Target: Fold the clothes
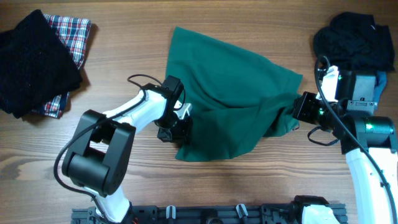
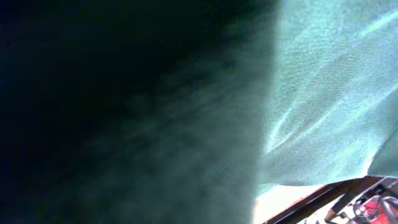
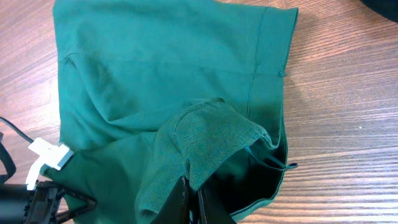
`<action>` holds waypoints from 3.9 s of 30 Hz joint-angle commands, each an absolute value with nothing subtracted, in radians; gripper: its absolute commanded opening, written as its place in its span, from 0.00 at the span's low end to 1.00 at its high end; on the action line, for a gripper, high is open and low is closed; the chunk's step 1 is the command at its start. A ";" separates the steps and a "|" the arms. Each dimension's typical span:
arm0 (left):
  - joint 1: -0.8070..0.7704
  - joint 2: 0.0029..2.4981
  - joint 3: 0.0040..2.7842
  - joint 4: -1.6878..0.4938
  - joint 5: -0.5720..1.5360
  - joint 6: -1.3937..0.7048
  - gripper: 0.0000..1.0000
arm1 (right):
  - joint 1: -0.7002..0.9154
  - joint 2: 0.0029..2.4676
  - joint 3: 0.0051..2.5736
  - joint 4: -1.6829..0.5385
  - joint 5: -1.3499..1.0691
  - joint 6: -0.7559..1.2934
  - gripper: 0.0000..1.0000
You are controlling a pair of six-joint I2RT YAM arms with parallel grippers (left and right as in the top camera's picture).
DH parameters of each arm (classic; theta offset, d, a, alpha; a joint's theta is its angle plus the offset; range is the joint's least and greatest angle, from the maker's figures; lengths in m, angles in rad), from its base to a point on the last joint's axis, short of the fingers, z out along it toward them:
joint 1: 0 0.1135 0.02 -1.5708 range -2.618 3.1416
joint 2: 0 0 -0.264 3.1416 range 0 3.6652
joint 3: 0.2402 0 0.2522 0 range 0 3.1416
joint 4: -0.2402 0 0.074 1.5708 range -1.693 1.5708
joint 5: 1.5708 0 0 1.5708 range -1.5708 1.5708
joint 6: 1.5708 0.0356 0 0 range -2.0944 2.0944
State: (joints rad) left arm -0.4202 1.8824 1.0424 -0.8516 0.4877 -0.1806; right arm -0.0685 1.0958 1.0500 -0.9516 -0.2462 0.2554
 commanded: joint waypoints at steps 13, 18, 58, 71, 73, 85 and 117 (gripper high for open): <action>-0.010 1.552 1.179 -0.946 0.474 -0.165 0.04 | -0.072 1.102 1.069 -0.931 -0.316 0.234 0.04; 0.073 1.422 1.179 -0.955 0.474 -0.164 0.04 | -0.072 1.083 1.070 -0.950 -0.363 0.231 0.04; 0.152 1.341 1.242 -0.891 0.444 -0.172 0.04 | 0.072 1.358 0.604 -0.416 -0.899 0.245 0.61; 0.152 1.341 1.242 -0.913 0.444 -0.172 0.04 | 0.132 1.614 0.581 -0.127 -0.815 0.325 0.52; 0.152 1.341 1.242 -0.912 0.444 -0.172 0.04 | 0.139 1.628 0.581 -0.113 -0.837 0.325 0.51; 0.152 1.341 1.242 -0.913 0.444 -0.172 0.04 | 0.241 1.628 0.582 -0.023 -0.889 0.397 0.50; 0.153 1.355 1.242 -0.152 0.278 -0.353 0.04 | 0.110 1.610 1.588 -0.466 -0.199 -0.144 0.05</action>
State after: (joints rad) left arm 0.1490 1.3449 1.2232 -0.3363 0.3500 -0.2680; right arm 0.1215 1.6165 1.5040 -0.5762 -0.3008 -0.0536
